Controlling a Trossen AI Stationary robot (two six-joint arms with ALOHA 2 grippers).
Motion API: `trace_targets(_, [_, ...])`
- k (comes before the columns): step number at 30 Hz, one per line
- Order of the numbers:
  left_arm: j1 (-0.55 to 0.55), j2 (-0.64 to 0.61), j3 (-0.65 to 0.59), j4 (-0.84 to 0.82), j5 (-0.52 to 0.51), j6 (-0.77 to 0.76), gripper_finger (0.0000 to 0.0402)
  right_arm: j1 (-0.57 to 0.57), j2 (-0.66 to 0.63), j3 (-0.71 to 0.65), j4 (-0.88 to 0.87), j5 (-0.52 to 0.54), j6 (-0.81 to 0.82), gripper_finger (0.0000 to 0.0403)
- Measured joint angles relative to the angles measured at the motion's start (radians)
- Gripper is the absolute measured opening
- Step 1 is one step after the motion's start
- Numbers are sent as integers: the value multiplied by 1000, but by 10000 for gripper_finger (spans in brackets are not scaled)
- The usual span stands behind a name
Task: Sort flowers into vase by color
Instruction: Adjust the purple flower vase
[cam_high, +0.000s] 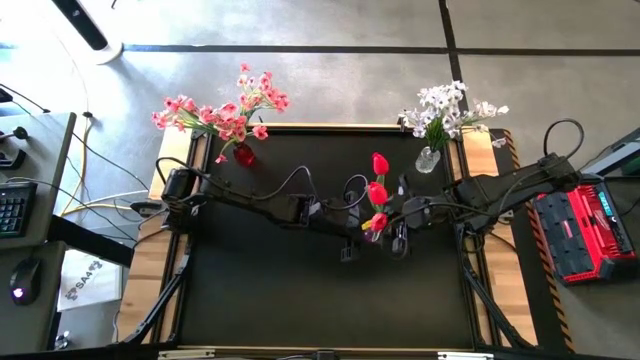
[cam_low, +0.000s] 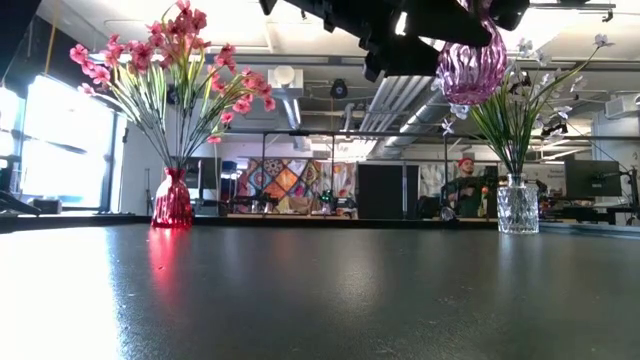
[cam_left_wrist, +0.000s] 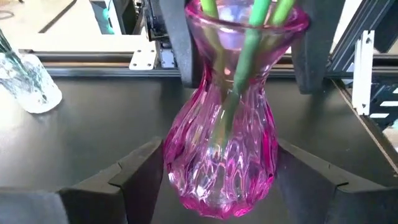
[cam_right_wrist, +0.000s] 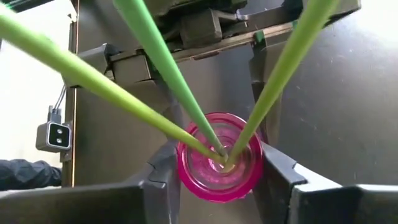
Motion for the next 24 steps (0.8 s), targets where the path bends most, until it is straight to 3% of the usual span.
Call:
trace_targets(12, [2, 0, 0, -141, 3, -89, 276, 45, 0, 0, -253, -6, 205, 124])
trace_targets(18, [2, 0, -24, -243, 3, -111, 277, 214, -1, -25, -251, 36, 331, 124])
trace_targets(24, [-3, 1, -86, -235, 8, -201, 277, 463, -2, -163, -142, 101, 602, 124])
